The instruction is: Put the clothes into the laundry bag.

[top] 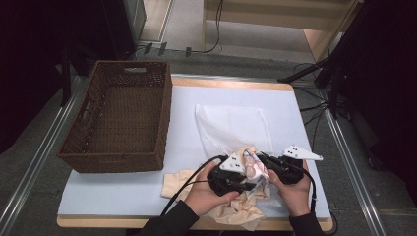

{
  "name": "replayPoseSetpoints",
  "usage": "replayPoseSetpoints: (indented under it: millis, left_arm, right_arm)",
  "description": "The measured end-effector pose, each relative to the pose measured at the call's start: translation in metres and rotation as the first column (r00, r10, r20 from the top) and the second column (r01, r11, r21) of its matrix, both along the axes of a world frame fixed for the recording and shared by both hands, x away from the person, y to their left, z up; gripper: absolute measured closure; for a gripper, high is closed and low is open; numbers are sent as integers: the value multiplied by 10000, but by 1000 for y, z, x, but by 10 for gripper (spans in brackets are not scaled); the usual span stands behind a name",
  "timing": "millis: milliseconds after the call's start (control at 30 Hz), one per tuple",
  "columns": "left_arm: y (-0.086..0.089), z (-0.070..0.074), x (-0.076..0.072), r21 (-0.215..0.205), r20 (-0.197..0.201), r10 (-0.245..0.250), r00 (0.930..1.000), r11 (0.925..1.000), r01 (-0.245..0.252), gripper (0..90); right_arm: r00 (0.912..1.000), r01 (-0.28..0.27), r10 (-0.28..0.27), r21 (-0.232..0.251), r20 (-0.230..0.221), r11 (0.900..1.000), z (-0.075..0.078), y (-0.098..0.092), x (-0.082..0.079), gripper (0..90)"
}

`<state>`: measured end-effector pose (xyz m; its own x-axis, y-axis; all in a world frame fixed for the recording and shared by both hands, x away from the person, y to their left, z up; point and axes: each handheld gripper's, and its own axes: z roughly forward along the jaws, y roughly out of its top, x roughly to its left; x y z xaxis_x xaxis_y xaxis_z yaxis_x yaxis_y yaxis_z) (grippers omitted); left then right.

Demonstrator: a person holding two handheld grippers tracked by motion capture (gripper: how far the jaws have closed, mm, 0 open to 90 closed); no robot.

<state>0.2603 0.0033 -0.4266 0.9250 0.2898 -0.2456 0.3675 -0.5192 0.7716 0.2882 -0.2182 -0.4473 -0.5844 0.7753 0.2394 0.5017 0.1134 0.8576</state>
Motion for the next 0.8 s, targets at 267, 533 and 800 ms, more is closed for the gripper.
replayPoseSetpoints:
  millis: [267, 533, 800]
  left_arm:
    - [-21, -20, 0, 940, -627, 485, 9969, 9947, -425, 785]
    - [1, -11, 13, 942, 36, 2752, 9614, 9570, -2743, 755]
    - [26, 8, 4, 441, 214, 1491, 9886, 9877, -1499, 269]
  right_arm:
    - [9998, 41, -44, 104, 206, 9999, 6, 0, -2, 887]
    - [9987, 115, -124, 186, 501, 9998, 15, -6, -8, 887]
    - [9994, 128, -133, 154, 321, 9998, 10, -9, -4, 887]
